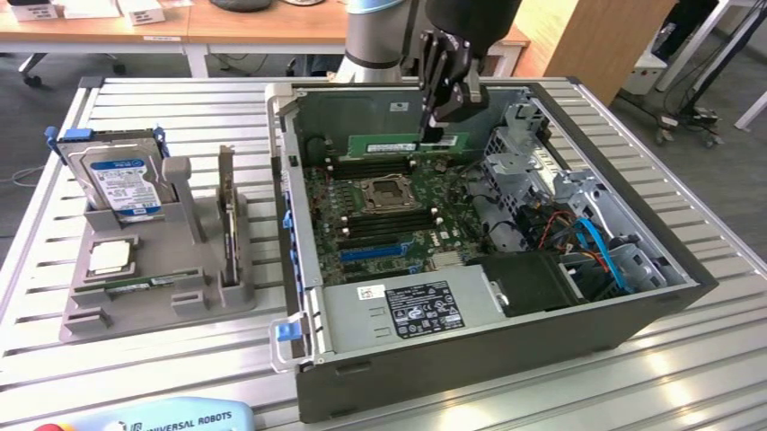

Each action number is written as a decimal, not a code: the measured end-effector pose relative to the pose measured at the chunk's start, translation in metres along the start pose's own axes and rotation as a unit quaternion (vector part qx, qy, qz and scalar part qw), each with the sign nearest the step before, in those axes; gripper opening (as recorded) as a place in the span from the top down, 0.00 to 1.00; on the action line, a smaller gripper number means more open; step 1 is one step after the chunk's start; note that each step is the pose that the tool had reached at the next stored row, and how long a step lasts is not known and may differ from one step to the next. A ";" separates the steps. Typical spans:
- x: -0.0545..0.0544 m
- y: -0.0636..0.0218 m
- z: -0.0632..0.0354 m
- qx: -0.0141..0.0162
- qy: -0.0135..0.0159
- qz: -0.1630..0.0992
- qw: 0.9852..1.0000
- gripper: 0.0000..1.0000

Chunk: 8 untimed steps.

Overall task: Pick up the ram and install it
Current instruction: 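Insert the ram into the slot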

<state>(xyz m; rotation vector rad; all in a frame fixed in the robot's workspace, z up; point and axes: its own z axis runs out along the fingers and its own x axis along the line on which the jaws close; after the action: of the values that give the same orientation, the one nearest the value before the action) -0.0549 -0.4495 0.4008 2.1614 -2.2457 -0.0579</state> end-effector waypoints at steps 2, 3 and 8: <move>-0.002 0.0000 0.0002 0.000 0.000 0.000 1.000 0.89; -0.003 0.0001 0.0001 0.000 0.000 0.000 1.000 0.89; -0.007 0.0002 0.0010 0.000 0.000 0.000 1.000 0.89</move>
<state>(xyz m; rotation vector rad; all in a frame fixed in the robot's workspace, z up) -0.0549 -0.4430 0.3998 2.1616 -2.2456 -0.0582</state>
